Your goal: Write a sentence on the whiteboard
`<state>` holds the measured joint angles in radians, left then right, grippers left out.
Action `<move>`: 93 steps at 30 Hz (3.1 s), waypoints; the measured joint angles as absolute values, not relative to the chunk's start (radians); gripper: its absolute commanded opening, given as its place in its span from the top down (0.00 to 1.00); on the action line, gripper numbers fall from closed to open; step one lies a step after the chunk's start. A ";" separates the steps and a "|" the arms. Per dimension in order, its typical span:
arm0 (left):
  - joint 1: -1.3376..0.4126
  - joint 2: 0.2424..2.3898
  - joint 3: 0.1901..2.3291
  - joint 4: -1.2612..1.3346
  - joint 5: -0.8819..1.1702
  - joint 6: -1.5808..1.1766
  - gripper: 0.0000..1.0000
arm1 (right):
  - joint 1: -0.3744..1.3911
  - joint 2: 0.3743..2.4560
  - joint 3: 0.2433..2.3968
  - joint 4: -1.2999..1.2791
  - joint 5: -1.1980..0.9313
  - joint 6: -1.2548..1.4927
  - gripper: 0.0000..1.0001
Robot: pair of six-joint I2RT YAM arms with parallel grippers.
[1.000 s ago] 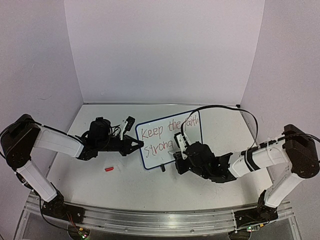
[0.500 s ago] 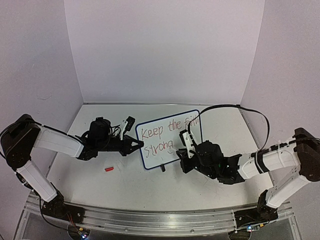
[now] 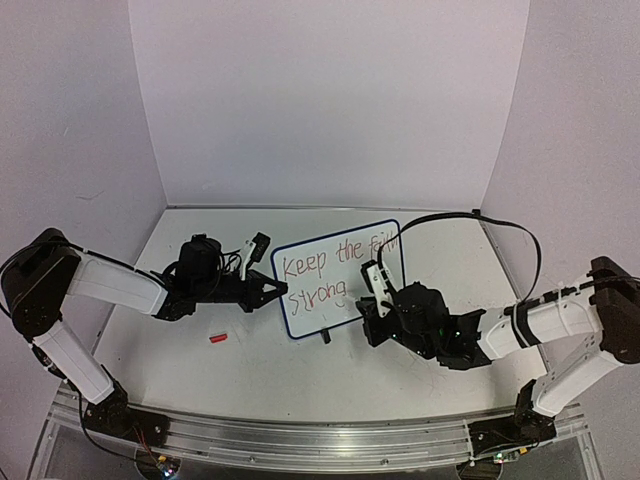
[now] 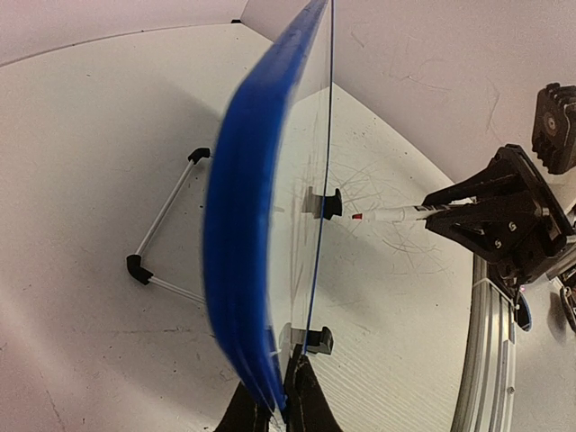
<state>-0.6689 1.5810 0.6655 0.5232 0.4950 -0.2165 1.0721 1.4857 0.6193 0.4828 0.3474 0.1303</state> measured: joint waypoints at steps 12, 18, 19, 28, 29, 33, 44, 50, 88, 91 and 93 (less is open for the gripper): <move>-0.669 1.581 0.665 0.523 0.495 -0.217 1.00 | 1.054 1.486 0.619 0.483 0.377 0.128 1.00; -0.669 1.581 0.665 0.523 0.495 -0.216 1.00 | 1.029 1.486 0.619 0.481 0.387 0.129 1.00; -0.669 1.581 0.665 0.523 0.495 -0.216 1.00 | 1.026 1.485 0.619 0.481 0.389 0.129 1.00; -0.669 1.581 0.665 0.523 0.495 -0.216 1.00 | 1.023 1.491 0.619 0.478 0.338 0.122 1.00; -0.669 1.581 0.665 0.523 0.495 -0.216 1.00 | 1.023 1.494 0.619 0.478 0.331 0.121 1.00; -0.669 1.581 0.665 0.523 0.495 -0.216 1.00 | 1.023 1.513 0.621 0.477 0.314 0.120 1.00; -0.669 1.581 0.665 0.523 0.495 -0.216 1.00 | 1.023 1.551 0.638 0.452 0.315 0.128 1.00; -0.669 1.581 0.665 0.523 0.495 -0.216 1.00 | 1.023 1.552 0.648 0.448 0.337 0.129 1.00; -0.669 1.581 0.665 0.523 0.495 -0.213 1.00 | 1.024 1.561 0.647 0.446 0.276 0.158 1.00; -0.669 1.581 0.665 0.523 0.495 -0.213 1.00 | 1.023 1.507 0.622 0.457 0.278 0.158 1.00; -0.669 1.581 0.665 0.523 0.495 -0.213 1.00 | 1.017 1.489 0.620 0.467 0.285 0.159 1.00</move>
